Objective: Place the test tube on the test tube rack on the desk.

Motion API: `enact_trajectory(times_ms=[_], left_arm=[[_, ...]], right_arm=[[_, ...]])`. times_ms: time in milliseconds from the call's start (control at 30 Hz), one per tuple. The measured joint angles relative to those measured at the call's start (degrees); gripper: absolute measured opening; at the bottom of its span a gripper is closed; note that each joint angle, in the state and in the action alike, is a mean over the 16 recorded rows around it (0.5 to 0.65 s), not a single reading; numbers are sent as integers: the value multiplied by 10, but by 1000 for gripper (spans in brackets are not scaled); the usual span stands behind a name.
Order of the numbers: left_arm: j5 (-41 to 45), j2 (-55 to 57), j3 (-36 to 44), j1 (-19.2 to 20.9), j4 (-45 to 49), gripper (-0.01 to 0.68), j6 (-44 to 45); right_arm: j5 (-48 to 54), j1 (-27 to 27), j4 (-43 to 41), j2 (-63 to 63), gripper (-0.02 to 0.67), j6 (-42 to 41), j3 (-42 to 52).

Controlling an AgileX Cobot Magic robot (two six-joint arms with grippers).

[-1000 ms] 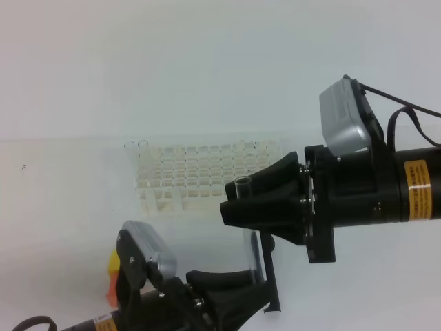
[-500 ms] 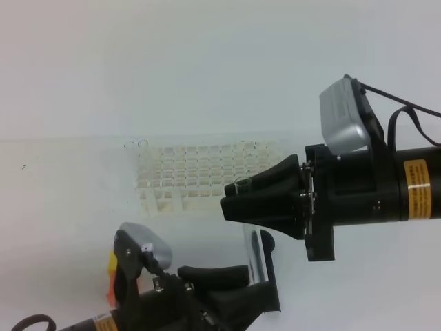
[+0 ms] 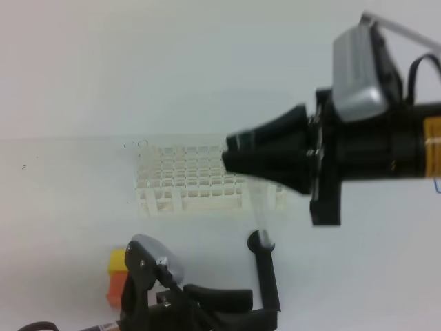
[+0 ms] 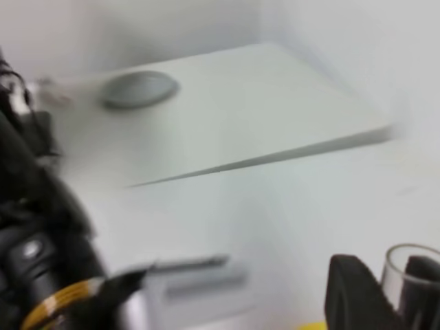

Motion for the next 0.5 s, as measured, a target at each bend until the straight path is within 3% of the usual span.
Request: enact_trajectory(times_ms=[233,333,500], left_arm=[[20,0,0,0,-64,50,31],[21,0,0,0,-139,5,54],[3,0,0,0,-292,-1,93]], right_arm=[[38,0,-58,-45,122,45,-48],[46,0,-75,-60,122,64,-59],[41,0,-84,-71,122,81,-64]])
